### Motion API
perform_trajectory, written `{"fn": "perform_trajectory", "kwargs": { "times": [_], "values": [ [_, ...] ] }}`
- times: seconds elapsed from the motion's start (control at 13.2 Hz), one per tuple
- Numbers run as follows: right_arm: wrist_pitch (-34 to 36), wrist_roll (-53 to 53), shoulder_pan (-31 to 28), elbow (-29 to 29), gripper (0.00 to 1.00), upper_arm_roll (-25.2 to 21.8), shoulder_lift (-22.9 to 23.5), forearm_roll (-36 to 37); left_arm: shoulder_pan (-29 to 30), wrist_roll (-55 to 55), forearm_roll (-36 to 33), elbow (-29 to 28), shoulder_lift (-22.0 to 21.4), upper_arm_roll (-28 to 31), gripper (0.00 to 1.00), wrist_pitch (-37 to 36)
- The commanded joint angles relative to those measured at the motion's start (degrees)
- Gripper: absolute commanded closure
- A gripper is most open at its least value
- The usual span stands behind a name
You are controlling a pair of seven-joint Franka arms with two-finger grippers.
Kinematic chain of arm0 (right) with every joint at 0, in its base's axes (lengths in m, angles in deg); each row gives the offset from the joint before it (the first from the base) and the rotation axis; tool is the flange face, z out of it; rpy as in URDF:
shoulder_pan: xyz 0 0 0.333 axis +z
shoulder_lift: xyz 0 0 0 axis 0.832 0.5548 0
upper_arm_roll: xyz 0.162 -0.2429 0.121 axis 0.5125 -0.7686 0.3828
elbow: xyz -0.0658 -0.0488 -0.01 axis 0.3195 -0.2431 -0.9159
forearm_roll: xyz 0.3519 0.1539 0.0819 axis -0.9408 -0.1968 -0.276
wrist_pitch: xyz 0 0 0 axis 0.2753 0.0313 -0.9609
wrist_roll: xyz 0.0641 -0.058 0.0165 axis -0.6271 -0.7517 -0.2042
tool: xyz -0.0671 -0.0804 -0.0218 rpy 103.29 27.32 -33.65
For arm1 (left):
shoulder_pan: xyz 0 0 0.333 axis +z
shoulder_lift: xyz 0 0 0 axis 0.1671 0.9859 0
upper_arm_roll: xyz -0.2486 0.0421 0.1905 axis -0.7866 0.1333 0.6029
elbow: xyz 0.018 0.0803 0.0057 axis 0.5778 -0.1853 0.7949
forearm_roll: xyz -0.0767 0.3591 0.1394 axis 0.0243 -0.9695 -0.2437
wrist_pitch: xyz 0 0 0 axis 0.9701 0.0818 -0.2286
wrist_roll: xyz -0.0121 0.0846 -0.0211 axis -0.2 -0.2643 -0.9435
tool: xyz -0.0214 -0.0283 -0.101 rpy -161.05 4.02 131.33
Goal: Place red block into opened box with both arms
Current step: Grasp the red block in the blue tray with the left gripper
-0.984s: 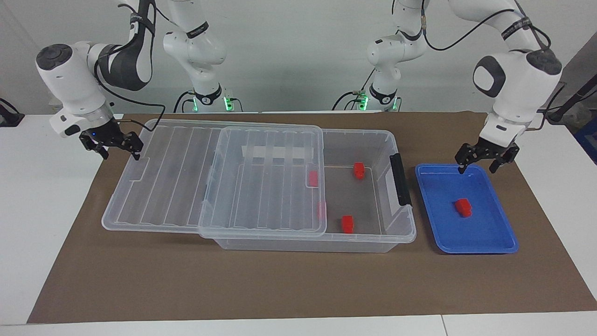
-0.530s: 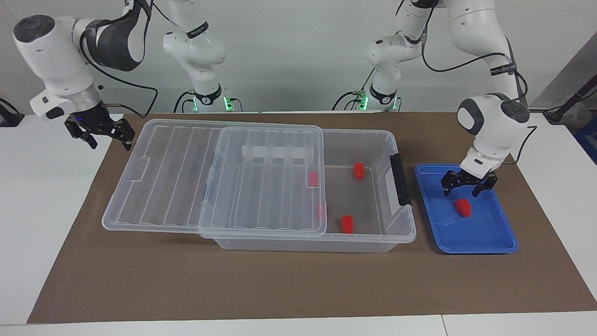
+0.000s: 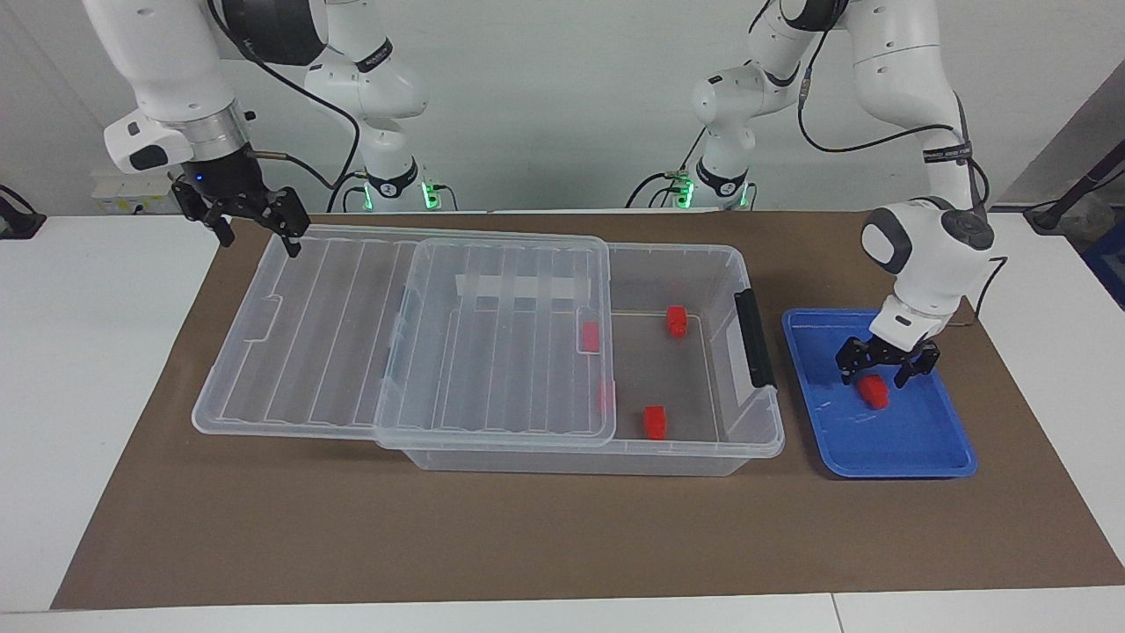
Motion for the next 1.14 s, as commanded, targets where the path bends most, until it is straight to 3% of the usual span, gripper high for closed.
{"fn": "perform_trajectory", "kwargs": {
  "times": [0.0,0.38,0.53,0.61,0.76,0.98,1.06],
  "values": [
    [3.7,4.0,1.4,-6.0,0.00,0.0,3.2,-0.8,0.6,0.9,0.6,-0.1,0.8,-0.4,0.01,1.9],
    [6.8,4.4,0.3,-3.9,0.00,-0.5,1.4,-4.6,0.8,1.4,0.6,-0.3,1.2,-0.4,0.05,3.3],
    [6.5,4.4,0.3,-4.1,0.00,-0.6,1.8,-4.1,0.8,1.1,0.6,-0.3,1.8,-0.4,0.25,3.8],
    [6.4,4.4,0.3,-4.5,0.00,-0.6,2.2,-3.4,0.8,1.0,0.6,-0.3,1.8,-0.4,0.43,3.8],
    [5.2,4.3,0.3,-5.3,0.00,-0.6,3.1,-1.6,0.8,1.1,0.6,-0.3,1.9,-0.4,1.00,3.6],
    [5.7,4.4,-0.1,-4.4,0.00,-0.6,3.1,-1.6,0.6,0.8,1.0,1.0,1.9,-0.5,1.00,1.2],
    [5.8,4.3,-0.3,-4.0,0.00,-0.6,2.8,-1.6,0.4,-0.2,2.1,3.0,2.0,-0.6,1.00,-2.8]
  ]
}}
